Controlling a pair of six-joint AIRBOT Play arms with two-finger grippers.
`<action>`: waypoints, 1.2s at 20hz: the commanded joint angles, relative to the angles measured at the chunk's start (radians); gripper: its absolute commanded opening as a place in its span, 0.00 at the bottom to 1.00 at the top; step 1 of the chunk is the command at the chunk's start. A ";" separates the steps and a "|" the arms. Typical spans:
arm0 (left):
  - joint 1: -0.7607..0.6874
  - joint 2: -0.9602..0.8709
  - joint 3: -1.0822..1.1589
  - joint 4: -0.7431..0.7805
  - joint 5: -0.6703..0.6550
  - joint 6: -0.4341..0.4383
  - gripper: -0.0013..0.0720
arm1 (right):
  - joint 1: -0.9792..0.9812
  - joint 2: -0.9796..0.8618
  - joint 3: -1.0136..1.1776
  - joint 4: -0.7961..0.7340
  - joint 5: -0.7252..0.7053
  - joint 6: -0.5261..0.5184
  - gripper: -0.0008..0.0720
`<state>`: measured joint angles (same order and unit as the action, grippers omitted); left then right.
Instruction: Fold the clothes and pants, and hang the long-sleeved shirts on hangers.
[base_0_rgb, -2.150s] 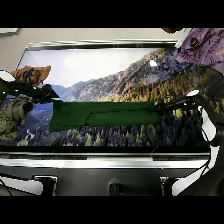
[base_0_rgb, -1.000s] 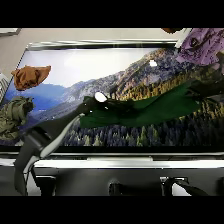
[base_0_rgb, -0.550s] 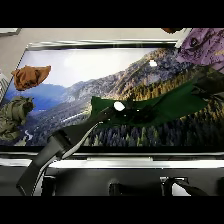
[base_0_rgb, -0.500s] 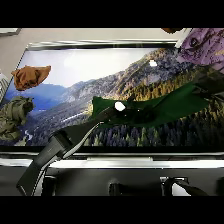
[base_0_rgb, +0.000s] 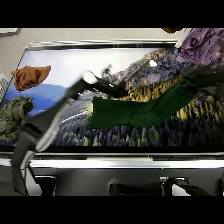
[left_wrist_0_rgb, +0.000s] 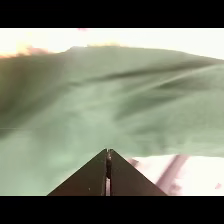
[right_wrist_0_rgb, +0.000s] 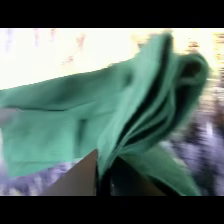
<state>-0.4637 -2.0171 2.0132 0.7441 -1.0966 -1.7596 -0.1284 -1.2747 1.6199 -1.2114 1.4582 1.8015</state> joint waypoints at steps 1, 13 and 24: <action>0.198 0.171 0.001 0.281 -0.221 -0.002 0.04 | 0.193 -0.016 0.001 -0.006 -0.108 0.136 0.05; 0.571 0.394 0.001 0.394 -0.389 0.035 0.04 | 0.697 -0.321 0.001 -0.114 -0.475 0.454 0.05; 0.575 0.393 -0.001 0.394 -0.389 0.058 0.04 | 0.726 -0.449 0.002 0.083 -0.541 0.379 0.38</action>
<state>0.1089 -1.6245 2.0129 1.1370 -1.4837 -1.7084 0.5945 -1.7088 1.6203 -1.2121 0.9215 2.2425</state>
